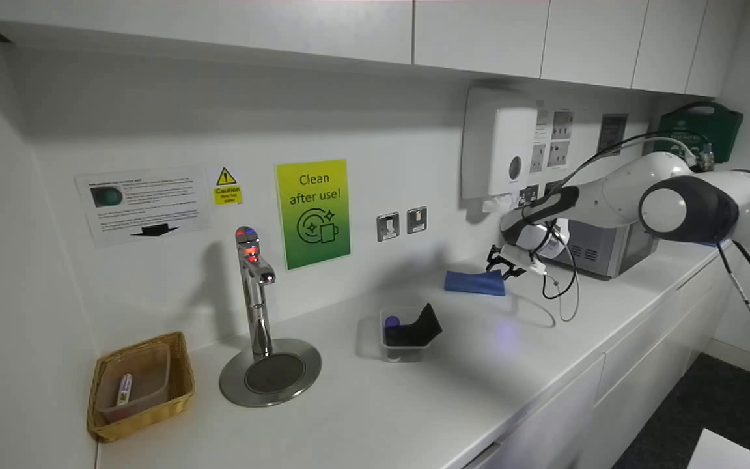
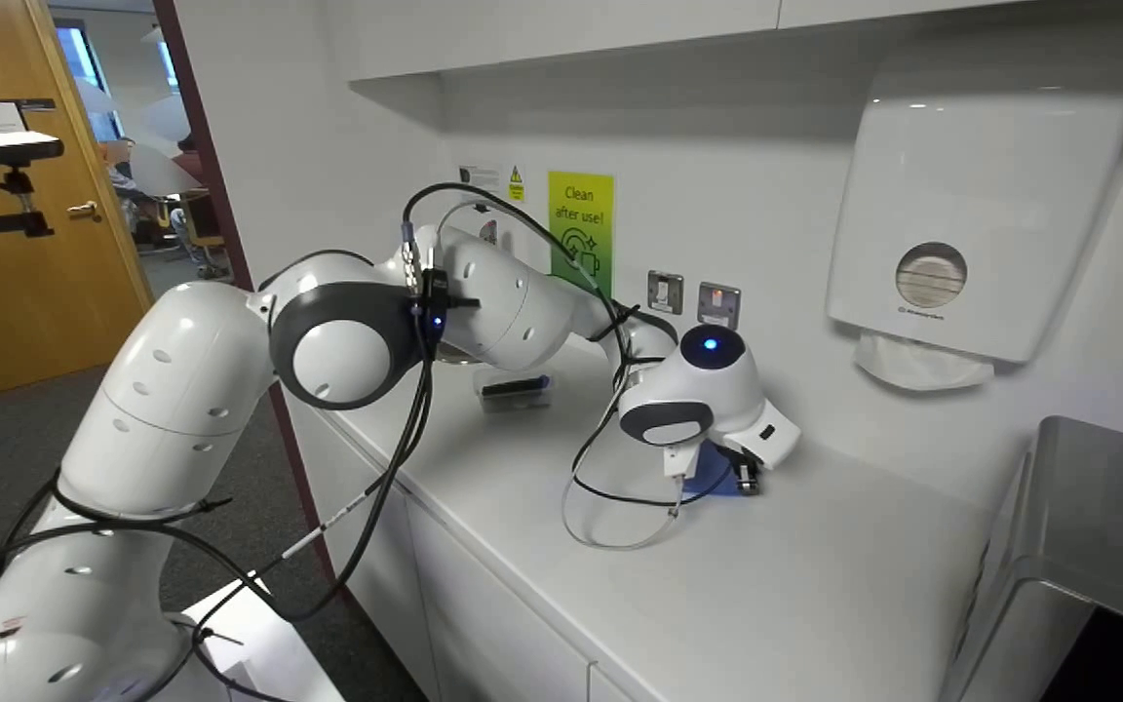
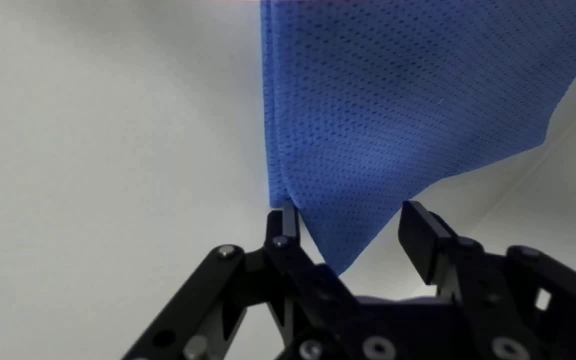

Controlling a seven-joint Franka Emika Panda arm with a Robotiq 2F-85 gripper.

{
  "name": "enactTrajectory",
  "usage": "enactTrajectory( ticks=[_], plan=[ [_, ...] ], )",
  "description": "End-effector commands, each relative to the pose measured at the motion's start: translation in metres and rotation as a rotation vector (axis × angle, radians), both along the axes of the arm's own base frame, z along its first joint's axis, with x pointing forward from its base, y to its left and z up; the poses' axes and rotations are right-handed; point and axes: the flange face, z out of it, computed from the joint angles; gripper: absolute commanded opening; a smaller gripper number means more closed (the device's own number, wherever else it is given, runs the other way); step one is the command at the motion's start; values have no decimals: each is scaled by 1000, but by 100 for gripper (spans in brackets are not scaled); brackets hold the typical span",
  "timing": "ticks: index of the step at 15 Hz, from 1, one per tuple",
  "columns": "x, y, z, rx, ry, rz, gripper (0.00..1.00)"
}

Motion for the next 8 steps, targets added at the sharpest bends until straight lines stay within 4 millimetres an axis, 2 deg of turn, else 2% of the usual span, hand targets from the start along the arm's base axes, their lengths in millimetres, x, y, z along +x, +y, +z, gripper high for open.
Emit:
enactTrajectory(
  ticks=[1,4,5,8],
  plan=[
    [-6,-7,9,7,-40,0,30],
    [-8,-10,11,18,-46,-16,5],
    [-9,-11,12,21,-50,-21,1],
    [-10,-5,20,45,-72,-23,0]
  ],
)
